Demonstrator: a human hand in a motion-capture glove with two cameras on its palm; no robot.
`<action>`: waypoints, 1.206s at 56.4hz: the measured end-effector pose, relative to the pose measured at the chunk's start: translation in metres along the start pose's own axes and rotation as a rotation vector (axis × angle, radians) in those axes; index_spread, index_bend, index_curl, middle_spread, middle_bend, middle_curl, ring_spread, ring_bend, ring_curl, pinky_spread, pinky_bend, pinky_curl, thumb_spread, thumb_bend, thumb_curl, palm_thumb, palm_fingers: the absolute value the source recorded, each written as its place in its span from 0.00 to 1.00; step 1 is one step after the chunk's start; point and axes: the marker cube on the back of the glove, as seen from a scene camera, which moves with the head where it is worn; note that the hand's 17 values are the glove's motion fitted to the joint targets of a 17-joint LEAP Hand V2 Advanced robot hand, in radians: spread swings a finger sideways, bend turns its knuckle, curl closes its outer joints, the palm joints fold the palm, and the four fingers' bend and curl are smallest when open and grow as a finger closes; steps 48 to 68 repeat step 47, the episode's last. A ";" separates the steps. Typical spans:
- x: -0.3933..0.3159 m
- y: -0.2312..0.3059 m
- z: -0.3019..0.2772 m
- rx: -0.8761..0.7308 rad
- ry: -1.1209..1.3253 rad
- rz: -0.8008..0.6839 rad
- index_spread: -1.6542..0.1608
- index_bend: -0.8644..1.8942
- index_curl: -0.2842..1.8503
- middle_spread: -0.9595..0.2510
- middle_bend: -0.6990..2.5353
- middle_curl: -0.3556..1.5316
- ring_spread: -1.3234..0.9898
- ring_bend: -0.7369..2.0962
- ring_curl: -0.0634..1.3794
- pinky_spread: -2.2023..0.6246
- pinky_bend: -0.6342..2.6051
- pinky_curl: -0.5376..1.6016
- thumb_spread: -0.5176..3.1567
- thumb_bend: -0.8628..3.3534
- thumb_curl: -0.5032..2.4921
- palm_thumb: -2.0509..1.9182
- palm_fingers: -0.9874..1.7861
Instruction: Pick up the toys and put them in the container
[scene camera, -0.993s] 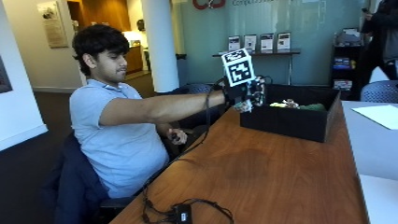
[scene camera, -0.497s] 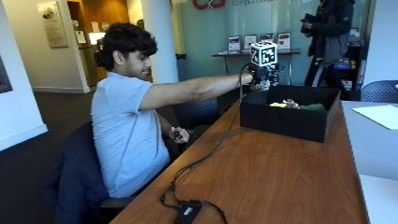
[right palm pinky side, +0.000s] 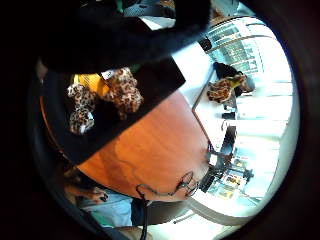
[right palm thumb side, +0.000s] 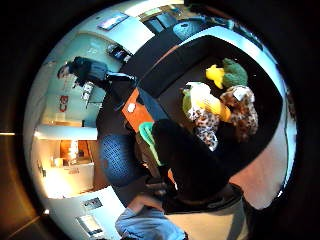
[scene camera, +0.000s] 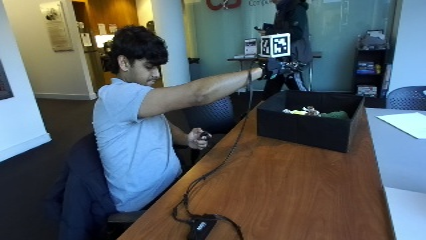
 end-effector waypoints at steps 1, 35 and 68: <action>0.001 0.006 -0.005 0.005 -0.001 -0.062 0.73 0.37 0.43 0.69 0.25 0.56 0.52 0.34 0.40 0.73 0.52 0.48 0.56 0.39 0.16 0.44 0.22; 0.159 0.183 -0.042 0.069 0.013 0.013 0.74 0.38 0.33 0.76 0.26 0.39 0.54 0.31 0.27 0.78 0.40 0.41 0.50 0.19 0.18 0.48 0.30; 0.196 0.200 -0.021 0.056 -0.031 0.011 0.74 0.38 0.32 0.76 0.26 0.36 0.54 0.31 0.25 0.78 0.40 0.41 0.50 0.19 0.18 0.48 0.31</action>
